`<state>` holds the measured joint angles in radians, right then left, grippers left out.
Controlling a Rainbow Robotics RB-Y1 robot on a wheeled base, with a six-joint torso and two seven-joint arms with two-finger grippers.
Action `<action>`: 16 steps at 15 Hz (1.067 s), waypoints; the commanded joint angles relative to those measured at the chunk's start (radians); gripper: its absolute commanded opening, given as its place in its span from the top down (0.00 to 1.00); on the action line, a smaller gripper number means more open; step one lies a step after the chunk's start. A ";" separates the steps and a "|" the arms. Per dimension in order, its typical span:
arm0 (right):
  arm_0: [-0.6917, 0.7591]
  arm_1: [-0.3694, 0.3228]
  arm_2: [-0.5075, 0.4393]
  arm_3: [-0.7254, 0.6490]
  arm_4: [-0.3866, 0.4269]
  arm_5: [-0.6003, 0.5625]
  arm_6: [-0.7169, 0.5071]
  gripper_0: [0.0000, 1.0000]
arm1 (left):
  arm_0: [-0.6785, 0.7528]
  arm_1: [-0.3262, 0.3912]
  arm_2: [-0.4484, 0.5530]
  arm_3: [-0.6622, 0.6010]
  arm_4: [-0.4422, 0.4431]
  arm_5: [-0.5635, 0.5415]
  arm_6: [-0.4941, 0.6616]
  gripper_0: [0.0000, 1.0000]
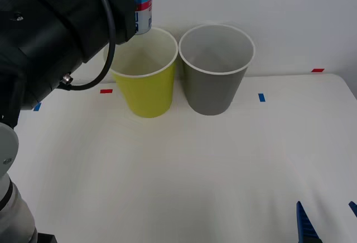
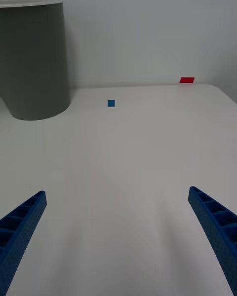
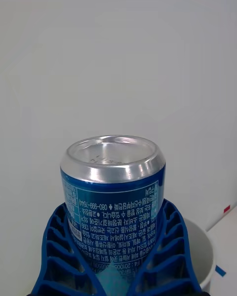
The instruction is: Put cans in the gray bin and PET bottles in the light green bin.
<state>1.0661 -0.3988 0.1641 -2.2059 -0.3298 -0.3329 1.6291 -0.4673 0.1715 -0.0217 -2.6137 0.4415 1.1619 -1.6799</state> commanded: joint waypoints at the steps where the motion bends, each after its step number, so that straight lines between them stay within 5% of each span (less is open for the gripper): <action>1: 0.000 0.000 0.000 0.000 0.000 0.000 0.000 0.00 | -0.094 -0.017 -0.049 0.136 -0.017 -0.064 0.008 1.00; 5: 0.000 0.000 0.000 0.000 0.000 0.000 0.000 0.00 | -0.198 -0.026 -0.077 0.296 -0.021 -0.097 0.009 1.00; 16: 0.000 0.000 0.000 0.000 0.000 0.000 0.000 0.00 | -0.237 -0.055 -0.210 0.621 -0.055 -0.404 0.019 1.00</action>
<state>1.0661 -0.3988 0.1641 -2.2059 -0.3298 -0.3329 1.6291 -0.7041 0.1203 -0.2180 -2.0207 0.3880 0.7874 -1.6632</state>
